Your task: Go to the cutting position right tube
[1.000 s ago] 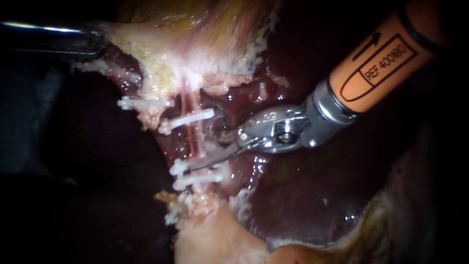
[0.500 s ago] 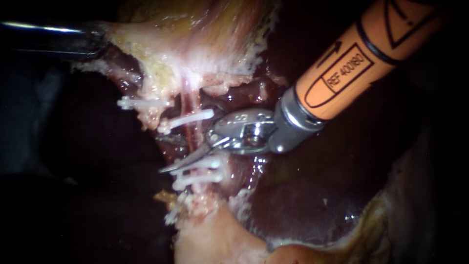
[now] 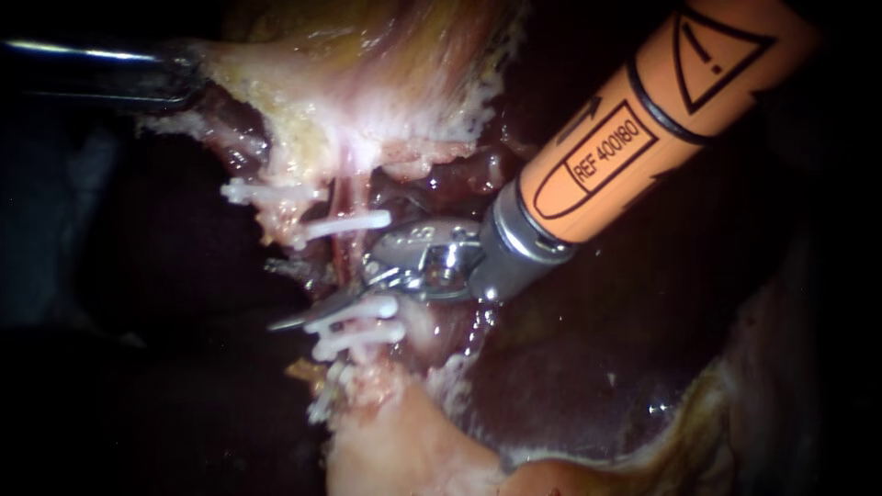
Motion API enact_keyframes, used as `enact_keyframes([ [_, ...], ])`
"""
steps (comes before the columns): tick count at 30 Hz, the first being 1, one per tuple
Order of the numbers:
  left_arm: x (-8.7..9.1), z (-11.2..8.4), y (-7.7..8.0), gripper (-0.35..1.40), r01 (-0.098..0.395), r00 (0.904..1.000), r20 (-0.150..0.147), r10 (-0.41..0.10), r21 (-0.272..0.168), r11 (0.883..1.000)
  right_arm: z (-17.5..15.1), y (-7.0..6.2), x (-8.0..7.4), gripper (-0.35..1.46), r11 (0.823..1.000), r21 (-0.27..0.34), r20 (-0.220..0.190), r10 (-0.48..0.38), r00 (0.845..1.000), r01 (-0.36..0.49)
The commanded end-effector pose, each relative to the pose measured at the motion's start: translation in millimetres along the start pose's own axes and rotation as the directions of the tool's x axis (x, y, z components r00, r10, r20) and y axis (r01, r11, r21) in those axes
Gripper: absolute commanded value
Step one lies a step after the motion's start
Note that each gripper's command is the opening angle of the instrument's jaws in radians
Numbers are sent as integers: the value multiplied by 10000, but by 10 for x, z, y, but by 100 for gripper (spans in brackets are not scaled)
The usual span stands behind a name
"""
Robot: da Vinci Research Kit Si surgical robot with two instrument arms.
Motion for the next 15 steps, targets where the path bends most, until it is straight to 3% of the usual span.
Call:
enact_keyframes([
  [1, 0, -1, 0, -35, 1, 10000, 1, -1, -7, 10000, -2, -5, 5, 138, 10000, 89, -94, 10, 10000, -9],
  [8, 0, -1, -1, -35, -1, 10000, 2, 1, -10, 10000, -11, -31, 29, 138, 9988, 483, -388, 72, 9992, -53],
  [15, 0, -2, -1, -35, -2, 10000, 3, 2, -14, 10000, -13, -46, 35, 133, 9972, 753, -380, 23, 9993, 5],
])
